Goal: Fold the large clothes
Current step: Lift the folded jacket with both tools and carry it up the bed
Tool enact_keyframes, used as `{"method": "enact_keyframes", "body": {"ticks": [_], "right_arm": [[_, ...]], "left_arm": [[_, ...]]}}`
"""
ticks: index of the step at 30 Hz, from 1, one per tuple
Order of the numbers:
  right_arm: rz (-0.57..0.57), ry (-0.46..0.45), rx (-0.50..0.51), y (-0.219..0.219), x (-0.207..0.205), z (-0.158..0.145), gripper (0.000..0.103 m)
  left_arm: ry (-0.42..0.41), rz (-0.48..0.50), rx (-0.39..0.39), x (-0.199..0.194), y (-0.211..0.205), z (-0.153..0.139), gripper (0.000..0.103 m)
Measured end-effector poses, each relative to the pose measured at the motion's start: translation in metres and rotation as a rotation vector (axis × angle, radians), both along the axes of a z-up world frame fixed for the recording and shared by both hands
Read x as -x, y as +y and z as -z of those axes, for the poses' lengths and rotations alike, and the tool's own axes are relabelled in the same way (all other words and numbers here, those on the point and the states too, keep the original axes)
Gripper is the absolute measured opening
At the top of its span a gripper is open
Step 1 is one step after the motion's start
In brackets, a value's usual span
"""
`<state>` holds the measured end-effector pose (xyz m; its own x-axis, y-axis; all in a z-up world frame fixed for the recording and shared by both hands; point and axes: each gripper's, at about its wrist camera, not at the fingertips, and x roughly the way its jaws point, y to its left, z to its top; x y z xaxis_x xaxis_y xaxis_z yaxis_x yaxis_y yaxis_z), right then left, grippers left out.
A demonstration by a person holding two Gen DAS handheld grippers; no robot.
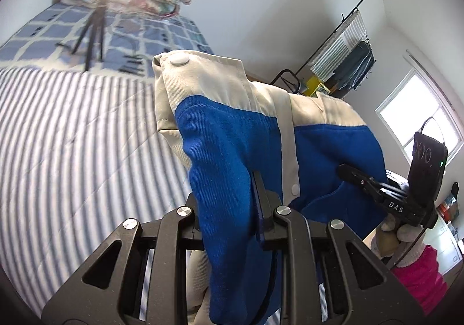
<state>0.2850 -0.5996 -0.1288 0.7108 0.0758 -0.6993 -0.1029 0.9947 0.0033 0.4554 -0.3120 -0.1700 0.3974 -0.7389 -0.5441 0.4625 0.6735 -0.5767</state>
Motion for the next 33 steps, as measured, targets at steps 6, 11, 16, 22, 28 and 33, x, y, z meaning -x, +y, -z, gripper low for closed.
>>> {"method": "enact_keyframes", "body": {"ticks": [6, 11, 16, 22, 28, 33], "right_arm": [[0.056, -0.018, 0.021, -0.049, -0.057, -0.015, 0.028], [0.106, -0.021, 0.023, -0.088, -0.109, -0.015, 0.028], [0.119, -0.006, 0.03, -0.11, -0.164, -0.004, 0.028], [0.112, 0.011, 0.037, -0.121, -0.218, 0.012, 0.028], [0.125, 0.042, 0.03, -0.128, -0.25, 0.038, 0.028], [0.188, 0.087, 0.071, -0.14, -0.27, 0.064, 0.038]], "left_arm": [[-0.011, 0.016, 0.02, -0.056, -0.062, -0.005, 0.021], [-0.025, 0.024, 0.007, -0.102, -0.108, -0.007, 0.021], [-0.012, 0.01, -0.011, -0.144, -0.137, 0.001, 0.021], [-0.002, -0.025, -0.014, -0.183, -0.149, 0.018, 0.021], [0.052, -0.049, -0.054, -0.216, -0.153, 0.048, 0.021], [0.057, -0.124, -0.191, -0.228, -0.159, 0.073, 0.03]]}}
